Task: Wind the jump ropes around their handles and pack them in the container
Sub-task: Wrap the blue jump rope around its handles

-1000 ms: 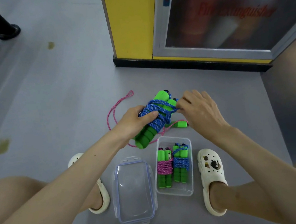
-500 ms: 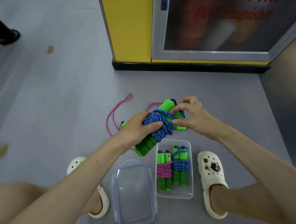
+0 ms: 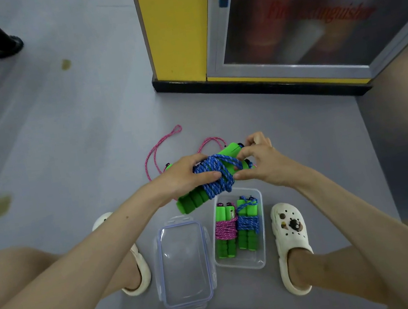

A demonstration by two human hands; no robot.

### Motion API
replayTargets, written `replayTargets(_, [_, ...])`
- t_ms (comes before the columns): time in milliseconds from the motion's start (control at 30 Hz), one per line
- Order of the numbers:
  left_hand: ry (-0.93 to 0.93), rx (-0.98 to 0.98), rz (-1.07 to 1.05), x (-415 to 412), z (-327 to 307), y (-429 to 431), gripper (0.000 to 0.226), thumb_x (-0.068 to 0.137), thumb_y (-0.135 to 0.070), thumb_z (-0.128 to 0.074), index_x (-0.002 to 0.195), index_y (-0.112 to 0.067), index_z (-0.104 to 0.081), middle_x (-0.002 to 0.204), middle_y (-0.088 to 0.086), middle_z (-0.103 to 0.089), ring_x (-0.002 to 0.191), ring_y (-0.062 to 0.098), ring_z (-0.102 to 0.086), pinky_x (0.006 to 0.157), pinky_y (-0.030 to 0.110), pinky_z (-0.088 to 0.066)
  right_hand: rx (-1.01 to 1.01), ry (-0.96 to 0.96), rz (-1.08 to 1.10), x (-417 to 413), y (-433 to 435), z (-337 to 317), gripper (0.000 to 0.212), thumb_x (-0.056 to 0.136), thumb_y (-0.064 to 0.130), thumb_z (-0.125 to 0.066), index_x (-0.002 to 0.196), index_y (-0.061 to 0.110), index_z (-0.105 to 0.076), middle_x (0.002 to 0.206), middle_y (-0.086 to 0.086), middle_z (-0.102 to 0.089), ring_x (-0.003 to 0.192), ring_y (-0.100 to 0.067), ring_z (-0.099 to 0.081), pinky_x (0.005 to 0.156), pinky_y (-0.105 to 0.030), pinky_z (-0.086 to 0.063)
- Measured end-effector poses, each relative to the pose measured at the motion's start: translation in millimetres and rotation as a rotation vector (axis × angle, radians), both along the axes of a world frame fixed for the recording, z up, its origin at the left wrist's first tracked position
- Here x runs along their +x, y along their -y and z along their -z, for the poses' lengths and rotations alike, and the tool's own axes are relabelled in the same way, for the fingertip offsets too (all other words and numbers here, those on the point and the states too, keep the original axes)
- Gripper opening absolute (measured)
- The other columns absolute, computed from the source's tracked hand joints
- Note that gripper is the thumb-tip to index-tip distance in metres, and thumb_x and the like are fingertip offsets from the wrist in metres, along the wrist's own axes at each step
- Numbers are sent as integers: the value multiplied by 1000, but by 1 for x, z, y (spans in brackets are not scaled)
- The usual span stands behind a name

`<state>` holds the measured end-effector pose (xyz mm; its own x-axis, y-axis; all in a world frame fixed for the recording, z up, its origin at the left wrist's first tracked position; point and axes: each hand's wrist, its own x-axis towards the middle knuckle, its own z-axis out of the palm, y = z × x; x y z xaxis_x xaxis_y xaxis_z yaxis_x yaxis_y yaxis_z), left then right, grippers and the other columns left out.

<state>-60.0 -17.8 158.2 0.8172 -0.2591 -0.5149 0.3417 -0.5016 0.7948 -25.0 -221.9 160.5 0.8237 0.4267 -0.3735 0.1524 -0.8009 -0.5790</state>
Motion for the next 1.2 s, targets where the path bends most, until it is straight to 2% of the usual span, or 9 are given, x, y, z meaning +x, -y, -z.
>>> replayTargets(133, [-63,-38,-11,2,-4,2,25,90,-39,-62,110,-25,-58,95,-9,-67,86,7,-64,80,23,-53,-19,272,56,-1,-4,2,32,72,38,-76,84,12,-62,101,0,-37,99,-13,-33,83,-25,-29])
replayTargets(300, [-5,-72,-181,1,2,14,16,90,-36,-63,99,-24,-58,94,-2,-70,83,12,-67,82,30,-56,1,504,61,-7,-10,5,20,86,26,-67,86,6,-62,84,-4,-54,80,-15,-45,68,-26,-30])
replayTargets(433, [111,16,-247,-2,8,22,31,88,-37,-66,111,-20,-53,100,1,-66,92,19,-66,87,41,-54,20,601,155,-19,-18,14,12,85,16,-63,82,4,-62,80,-7,-60,77,-23,-55,62,-32,-41])
replayTargets(567, [179,82,-267,-5,8,21,46,88,-39,-64,124,-15,-46,108,3,-64,94,22,-65,85,43,-53,182,629,202,-23,-22,16,10,83,10,-64,78,3,-69,68,-6,-63,59,-20,-56,56,-33,-47])
replayTargets(700, [267,143,-204,-8,10,24,50,89,-39,-64,126,-14,-42,112,5,-63,95,22,-64,84,43,-52,351,387,429,-13,-16,11,9,84,9,-66,91,9,-73,69,-6,-69,61,-18,-65,62,-23,-51])
replayTargets(867, [255,123,-189,-5,8,27,50,91,-38,-61,128,-13,-40,112,4,-61,94,19,-63,81,36,-53,427,186,354,-6,-13,3,11,87,5,-64,94,6,-72,82,0,-66,71,-4,-59,66,-7,-45])
replayTargets(967, [253,150,-176,-4,8,29,49,90,-38,-62,128,-13,-41,110,2,-61,93,18,-62,78,32,-50,385,37,339,-4,-10,3,13,87,14,-66,97,7,-69,84,-10,-65,70,-9,-54,62,-12,-43])
replayTargets(1067, [296,226,-121,-6,13,32,48,88,-40,-65,124,-17,-43,109,3,-63,93,20,-62,81,39,-51,291,-107,386,-4,-7,8,22,81,30,-73,89,12,-65,77,-5,-60,66,-10,-52,59,-23,-44])
replayTargets(1200, [316,249,-112,-7,14,33,50,88,-42,-64,126,-17,-42,111,2,-61,95,19,-61,81,39,-51,406,-272,492,-2,-3,2,16,83,20,-71,81,10,-59,66,-1,-58,53,-6,-50,49,-15,-45])
